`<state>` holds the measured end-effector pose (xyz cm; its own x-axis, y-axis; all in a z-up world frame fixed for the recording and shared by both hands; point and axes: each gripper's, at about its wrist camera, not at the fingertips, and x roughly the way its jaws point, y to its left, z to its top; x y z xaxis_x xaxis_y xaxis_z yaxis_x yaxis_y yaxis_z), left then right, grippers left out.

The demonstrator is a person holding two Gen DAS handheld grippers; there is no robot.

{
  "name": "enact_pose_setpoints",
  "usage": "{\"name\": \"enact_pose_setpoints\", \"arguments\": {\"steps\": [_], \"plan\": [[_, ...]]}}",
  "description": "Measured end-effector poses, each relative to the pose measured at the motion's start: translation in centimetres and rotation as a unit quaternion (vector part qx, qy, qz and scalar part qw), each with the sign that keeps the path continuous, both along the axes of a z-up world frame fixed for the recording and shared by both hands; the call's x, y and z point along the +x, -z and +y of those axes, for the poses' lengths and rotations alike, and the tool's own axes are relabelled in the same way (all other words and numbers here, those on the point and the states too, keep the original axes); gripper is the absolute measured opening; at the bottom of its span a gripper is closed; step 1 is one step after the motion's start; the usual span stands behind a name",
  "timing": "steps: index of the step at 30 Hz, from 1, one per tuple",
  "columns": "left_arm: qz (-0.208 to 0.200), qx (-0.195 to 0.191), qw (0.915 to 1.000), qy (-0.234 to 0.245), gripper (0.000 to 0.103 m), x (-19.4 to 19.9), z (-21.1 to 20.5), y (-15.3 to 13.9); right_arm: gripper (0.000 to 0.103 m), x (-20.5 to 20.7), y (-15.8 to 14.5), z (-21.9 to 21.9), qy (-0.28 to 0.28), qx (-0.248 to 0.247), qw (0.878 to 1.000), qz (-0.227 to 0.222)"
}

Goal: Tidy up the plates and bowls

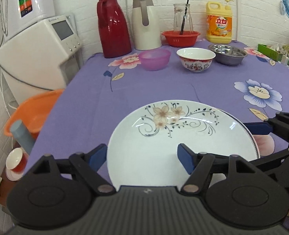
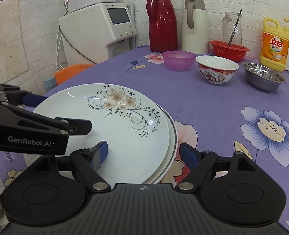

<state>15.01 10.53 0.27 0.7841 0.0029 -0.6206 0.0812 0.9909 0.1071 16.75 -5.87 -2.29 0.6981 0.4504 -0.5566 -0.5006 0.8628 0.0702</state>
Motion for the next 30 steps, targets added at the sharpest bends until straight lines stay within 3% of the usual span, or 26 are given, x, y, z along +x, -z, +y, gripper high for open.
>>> {"name": "enact_pose_setpoints", "arguments": {"steps": [3, 8, 17, 30], "plan": [[-0.010, -0.021, 0.9996, 0.015, 0.071, -0.1, 0.2, -0.9, 0.103, 0.1, 0.1, -0.4, 0.004, 0.007, 1.000, 0.002], [-0.039, -0.041, 0.9984, -0.001, 0.071, 0.2, 0.1, -2.3, 0.103, 0.0, -0.9, -2.0, 0.019, 0.037, 0.999, -0.011], [-0.015, -0.115, 0.9919, 0.052, 0.072, 3.3, -3.5, -2.9, 0.103, 1.9, -1.4, -8.0, 0.091, 0.062, 0.994, -0.014], [-0.010, -0.127, 0.9818, 0.141, 0.072, 12.1, -11.2, -5.6, 0.103, 8.5, -4.8, -18.1, 0.187, 0.032, 0.979, -0.072]]}}
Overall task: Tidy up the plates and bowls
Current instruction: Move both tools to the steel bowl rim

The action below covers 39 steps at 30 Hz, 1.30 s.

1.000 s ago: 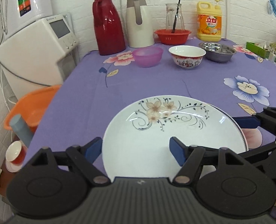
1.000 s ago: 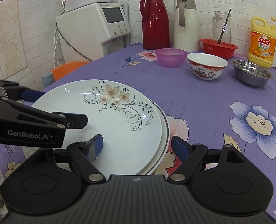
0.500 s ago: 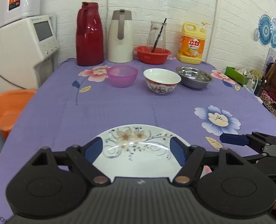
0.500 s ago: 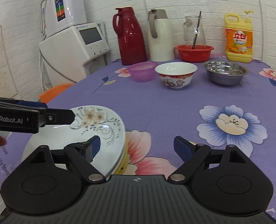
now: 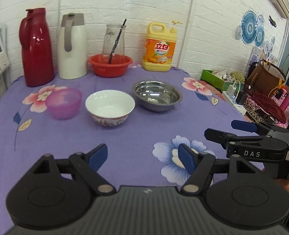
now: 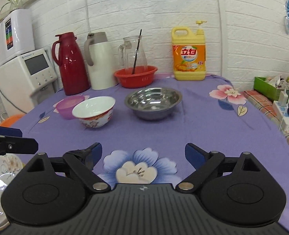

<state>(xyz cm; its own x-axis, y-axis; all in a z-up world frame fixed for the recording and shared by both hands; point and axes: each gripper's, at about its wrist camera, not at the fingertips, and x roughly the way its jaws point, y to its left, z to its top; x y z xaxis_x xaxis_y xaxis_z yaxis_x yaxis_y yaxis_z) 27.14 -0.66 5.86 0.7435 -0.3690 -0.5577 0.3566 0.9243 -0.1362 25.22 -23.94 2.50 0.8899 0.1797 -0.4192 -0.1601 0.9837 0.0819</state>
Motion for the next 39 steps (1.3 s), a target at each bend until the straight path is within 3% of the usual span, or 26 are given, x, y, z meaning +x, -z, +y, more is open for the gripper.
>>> {"name": "enact_pose_setpoints", "arguments": {"steps": [4, 9, 14, 19, 26, 30, 39], "plan": [[-0.009, -0.013, 0.9999, 0.006, 0.072, 5.0, -1.8, -1.5, 0.103, 4.5, -0.9, -2.1, 0.028, 0.001, 1.000, -0.006], [0.016, -0.054, 0.9983, -0.015, 0.072, 12.8, -3.2, -2.0, 0.103, 12.2, -1.5, -3.2, 0.061, -0.019, 0.998, 0.014], [0.047, -0.051, 0.9974, -0.018, 0.072, 19.1, -4.8, -1.0, 0.103, 17.7, 0.6, -3.6, 0.072, -0.014, 0.996, 0.059], [0.055, 0.007, 0.9985, 0.008, 0.072, 23.6, -7.7, 0.6, 0.103, 18.6, 2.6, -4.0, 0.064, 0.011, 0.994, 0.084], [0.112, 0.025, 0.9934, 0.013, 0.071, 29.0, -9.2, 4.0, 0.103, 19.5, 3.8, -3.1, 0.056, 0.022, 0.993, 0.103], [0.125, 0.017, 0.9919, 0.015, 0.071, 30.1, -9.4, 4.9, 0.103, 19.9, 4.5, -2.2, 0.044, 0.021, 0.993, 0.111], [0.135, 0.048, 0.9892, 0.034, 0.070, 30.5, -11.3, 6.1, 0.103, 20.1, 5.1, -2.0, 0.034, 0.052, 0.992, 0.106]]}}
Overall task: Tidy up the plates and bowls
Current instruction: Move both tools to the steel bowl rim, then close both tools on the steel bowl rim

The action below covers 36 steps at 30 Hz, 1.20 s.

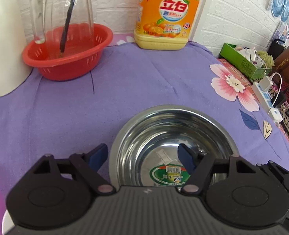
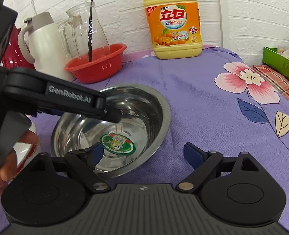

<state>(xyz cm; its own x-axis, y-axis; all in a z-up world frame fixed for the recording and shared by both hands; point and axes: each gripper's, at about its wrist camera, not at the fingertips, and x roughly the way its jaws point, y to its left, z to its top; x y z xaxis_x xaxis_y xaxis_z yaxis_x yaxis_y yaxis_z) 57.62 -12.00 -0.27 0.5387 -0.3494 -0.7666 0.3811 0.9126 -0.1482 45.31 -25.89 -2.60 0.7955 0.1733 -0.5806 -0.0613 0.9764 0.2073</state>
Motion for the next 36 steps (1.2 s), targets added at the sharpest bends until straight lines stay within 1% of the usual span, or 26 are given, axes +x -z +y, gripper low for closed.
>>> {"name": "enact_pose_setpoints", "arguments": {"steps": [2, 3, 4, 5, 7, 10, 12, 15, 19, 21, 25, 32, 36], "plan": [[0.005, -0.003, 0.9999, 0.010, 0.068, 0.0, -0.3, 0.2, 0.103, 0.0, -0.2, 0.0, -0.008, 0.011, 1.000, 0.002], [0.006, -0.006, 0.9999, 0.015, 0.068, -0.1, -0.5, 0.2, 0.101, 0.0, -0.3, 0.0, -0.015, 0.018, 1.000, 0.004], [0.003, -0.003, 0.9998, 0.018, 0.068, -0.2, -0.7, 0.2, 0.096, 0.1, -0.5, 0.2, -0.025, 0.025, 0.999, 0.007], [-0.002, 0.003, 0.9998, 0.020, 0.068, -0.4, -0.9, 0.2, 0.097, 0.0, -0.6, 0.5, -0.025, 0.016, 1.000, 0.011], [-0.004, 0.002, 0.9998, 0.020, 0.068, -0.5, -1.0, 0.1, 0.097, 0.0, -0.8, 0.9, -0.025, -0.001, 1.000, 0.010], [-0.009, -0.005, 0.9998, 0.019, 0.068, -0.8, -0.9, -0.6, 0.097, -0.1, -1.1, 0.8, -0.022, 0.004, 1.000, 0.012], [-0.013, -0.008, 0.9997, 0.019, 0.068, -1.3, -0.8, -1.2, 0.099, -0.3, -1.5, 0.9, -0.025, -0.003, 1.000, 0.011], [-0.020, -0.006, 0.9997, 0.015, 0.068, -2.6, -0.6, -2.4, 0.103, -1.0, -2.0, 1.4, -0.031, -0.009, 0.999, 0.010], [-0.023, 0.003, 0.9997, 0.008, 0.068, -5.3, 0.4, -3.5, 0.103, -2.7, -3.1, 2.0, -0.045, -0.005, 0.999, 0.007], [-0.019, 0.004, 0.9998, 0.006, 0.068, -7.3, 1.2, -3.8, 0.103, -4.2, -3.7, 2.4, -0.053, -0.003, 0.999, 0.002], [-0.008, -0.011, 0.9999, 0.003, 0.068, -11.6, 2.3, -3.8, 0.103, -8.1, -4.2, 3.0, -0.068, -0.005, 0.998, 0.007], [-0.001, -0.036, 0.9992, 0.014, 0.069, -20.7, 3.1, -2.4, 0.103, -17.0, -2.9, 3.8, -0.073, -0.028, 0.997, 0.017], [0.004, -0.044, 0.9986, 0.027, 0.069, -25.1, 3.4, -1.4, 0.103, -21.2, -2.1, 3.5, -0.068, -0.017, 0.997, 0.018]]}}
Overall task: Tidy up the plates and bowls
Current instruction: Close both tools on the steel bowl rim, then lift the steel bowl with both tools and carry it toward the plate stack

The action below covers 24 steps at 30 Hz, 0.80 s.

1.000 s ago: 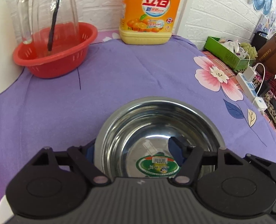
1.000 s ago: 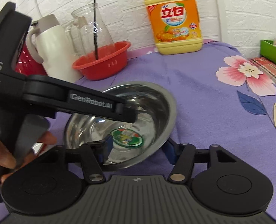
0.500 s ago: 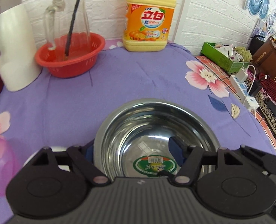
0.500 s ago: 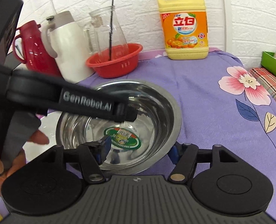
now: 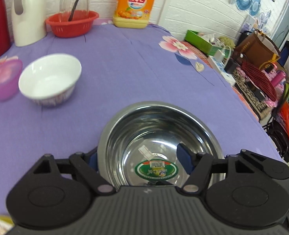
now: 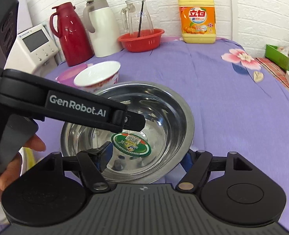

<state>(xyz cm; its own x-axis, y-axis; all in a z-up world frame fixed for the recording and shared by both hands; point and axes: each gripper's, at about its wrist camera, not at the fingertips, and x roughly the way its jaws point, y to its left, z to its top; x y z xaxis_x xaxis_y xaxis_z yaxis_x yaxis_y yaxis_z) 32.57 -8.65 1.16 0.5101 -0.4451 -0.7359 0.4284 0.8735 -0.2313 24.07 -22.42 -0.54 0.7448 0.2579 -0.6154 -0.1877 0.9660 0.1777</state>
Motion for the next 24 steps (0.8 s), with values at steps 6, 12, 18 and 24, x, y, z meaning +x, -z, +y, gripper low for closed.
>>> {"name": "enact_pose_setpoints", "arguments": {"steps": [6, 12, 18, 24], "plan": [[0.003, -0.011, 0.9998, 0.018, 0.069, -4.8, 0.1, 1.2, 0.103, -4.6, 1.0, -0.5, 0.011, 0.021, 1.000, -0.005], [-0.008, -0.002, 0.9999, 0.015, 0.070, -6.2, -0.4, 2.4, 0.103, -5.7, 2.0, -0.1, 0.003, 0.012, 1.000, -0.004], [-0.030, -0.019, 0.9994, 0.005, 0.072, -6.4, 0.6, 1.1, 0.103, -6.5, 1.6, -1.2, 0.007, 0.029, 0.999, -0.014], [-0.059, -0.040, 0.9972, -0.022, 0.072, -6.5, 3.2, -1.3, 0.103, -8.2, -0.1, -3.8, 0.058, 0.046, 0.995, -0.060]]}}
